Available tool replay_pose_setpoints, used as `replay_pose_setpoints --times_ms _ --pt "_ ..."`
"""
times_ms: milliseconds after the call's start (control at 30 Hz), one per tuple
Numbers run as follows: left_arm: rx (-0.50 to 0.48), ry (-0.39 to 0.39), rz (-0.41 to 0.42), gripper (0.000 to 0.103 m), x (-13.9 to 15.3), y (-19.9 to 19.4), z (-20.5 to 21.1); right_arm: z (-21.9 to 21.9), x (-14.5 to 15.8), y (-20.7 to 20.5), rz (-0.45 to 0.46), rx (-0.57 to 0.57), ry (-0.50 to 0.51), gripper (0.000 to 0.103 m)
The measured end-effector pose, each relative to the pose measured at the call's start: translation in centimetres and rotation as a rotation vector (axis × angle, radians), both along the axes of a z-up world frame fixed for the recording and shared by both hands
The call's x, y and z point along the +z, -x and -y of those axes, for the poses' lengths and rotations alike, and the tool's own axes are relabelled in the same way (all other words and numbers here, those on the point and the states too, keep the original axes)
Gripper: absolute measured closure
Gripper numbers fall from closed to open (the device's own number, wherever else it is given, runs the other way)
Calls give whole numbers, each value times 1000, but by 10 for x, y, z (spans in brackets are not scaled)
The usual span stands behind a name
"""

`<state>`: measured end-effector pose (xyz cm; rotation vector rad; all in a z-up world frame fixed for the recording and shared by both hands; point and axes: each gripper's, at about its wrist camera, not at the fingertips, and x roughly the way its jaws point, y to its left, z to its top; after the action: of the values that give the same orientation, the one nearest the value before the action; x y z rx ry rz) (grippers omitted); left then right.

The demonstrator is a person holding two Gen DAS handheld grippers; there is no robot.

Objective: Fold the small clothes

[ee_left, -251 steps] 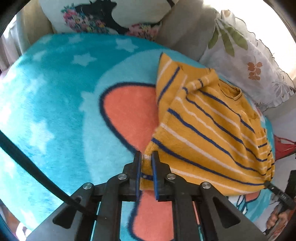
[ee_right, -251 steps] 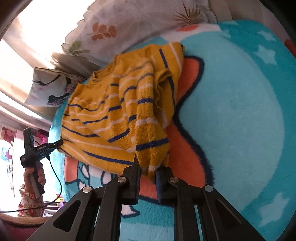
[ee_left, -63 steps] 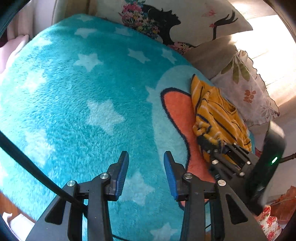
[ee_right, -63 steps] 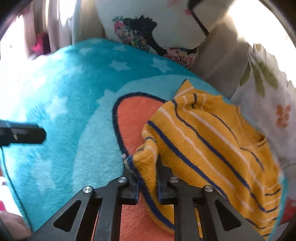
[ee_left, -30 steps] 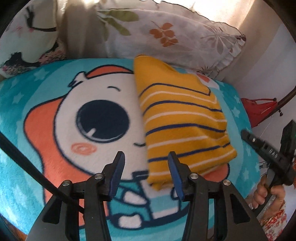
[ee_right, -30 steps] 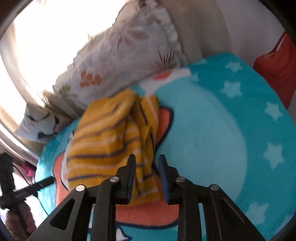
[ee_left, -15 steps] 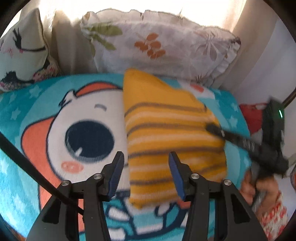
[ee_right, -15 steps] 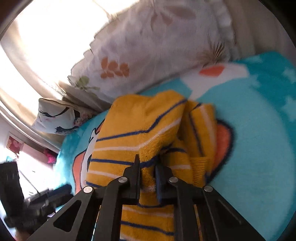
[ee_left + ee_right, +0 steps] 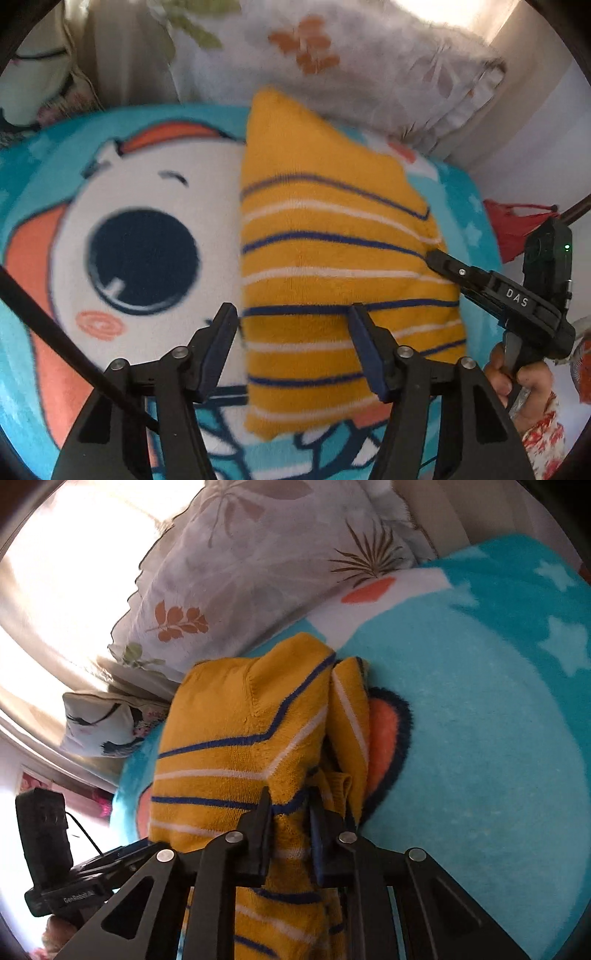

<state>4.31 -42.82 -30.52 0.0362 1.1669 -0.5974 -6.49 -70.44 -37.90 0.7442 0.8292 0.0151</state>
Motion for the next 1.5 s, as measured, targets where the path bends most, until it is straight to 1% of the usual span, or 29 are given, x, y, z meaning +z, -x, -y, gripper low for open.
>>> replay_pose_setpoints --times_ms 33,67,100,200,267,333,400,433,467,500,567,633,733,800,867,900,933,967,1000,1033,1133,1167,1233,1300,1333,1400,1433,1467,1500 --pt "11 1 33 39 7 1 -10 0 9 5 9 -21 25 62" --pt "23 4 42 33 8 -1 -16 1 17 11 31 -43 55 47" --pt "42 13 44 27 6 -5 -23 1 21 14 38 -50 62 42" --pt "94 49 -3 25 -6 -21 -37 3 17 10 23 -40 34 36" --pt "73 92 -55 24 -18 -31 -33 2 8 -1 -6 -45 38 36" --pt "38 137 -118 20 -33 -37 -22 1 -2 -11 -17 -46 15 35" --pt "2 187 -202 20 -46 -39 -11 -1 -12 -21 -24 -45 -30 36" --pt "-31 193 -257 23 -54 -38 -3 -1 -17 -25 -26 -45 -74 40" --pt "-43 173 -258 30 -55 -35 1 0 -20 -28 -25 -52 -133 52" --pt "-46 159 -239 37 -52 -33 2 1 -20 -30 -23 -62 -177 60" --pt "-65 143 -202 49 -35 -28 1 -1 -10 -31 17 -58 -222 64" --pt "-67 141 -164 50 -14 -25 -3 -6 8 -29 84 -33 -246 67" --pt "-82 129 -100 50 14 -22 -2 -8 34 -23 160 -14 -216 67" --pt "-94 122 -92 45 16 -18 3 -4 35 -18 159 -25 -166 67" --pt "-96 57 -81 41 3 -8 7 2 18 -13 66 -71 -76 64" --pt "-95 -4 -73 40 -9 -6 11 4 6 -11 -7 -97 -18 62" --pt "-99 -67 -76 37 -23 -1 16 6 -4 -9 -51 -105 20 60" --pt "-104 -94 -95 34 -39 4 17 7 -8 -2 -38 -111 15 51" --pt "-90 -92 -104 30 -46 7 13 7 -6 2 -34 -119 17 48" --pt "-62 -72 -116 29 -48 9 6 6 0 6 -33 -124 36 48" --pt "-12 -22 -138 28 -39 13 -12 -2 28 11 -10 -130 160 48" --pt "6 -15 -118 28 -32 17 -20 -8 42 13 25 -118 191 48" --pt "30 -7 -72 28 -18 24 -30 -19 63 11 100 -76 171 49" --pt "58 4 -16 28 -3 34 -42 -34 74 5 169 14 88 51" --pt "80 2 34 28 8 41 -49 -40 75 -4 189 62 32 52" --pt "127 -25 148 28 27 53 -57 -48 64 -23 194 137 -108 53" --pt "159 -48 237 28 41 62 -63 -50 55 -32 185 155 -165 53" --pt "190 -71 330 25 56 72 -69 -51 42 -41 170 171 -219 53" --pt "212 -86 386 19 65 75 -72 -52 27 -51 142 183 -279 53"
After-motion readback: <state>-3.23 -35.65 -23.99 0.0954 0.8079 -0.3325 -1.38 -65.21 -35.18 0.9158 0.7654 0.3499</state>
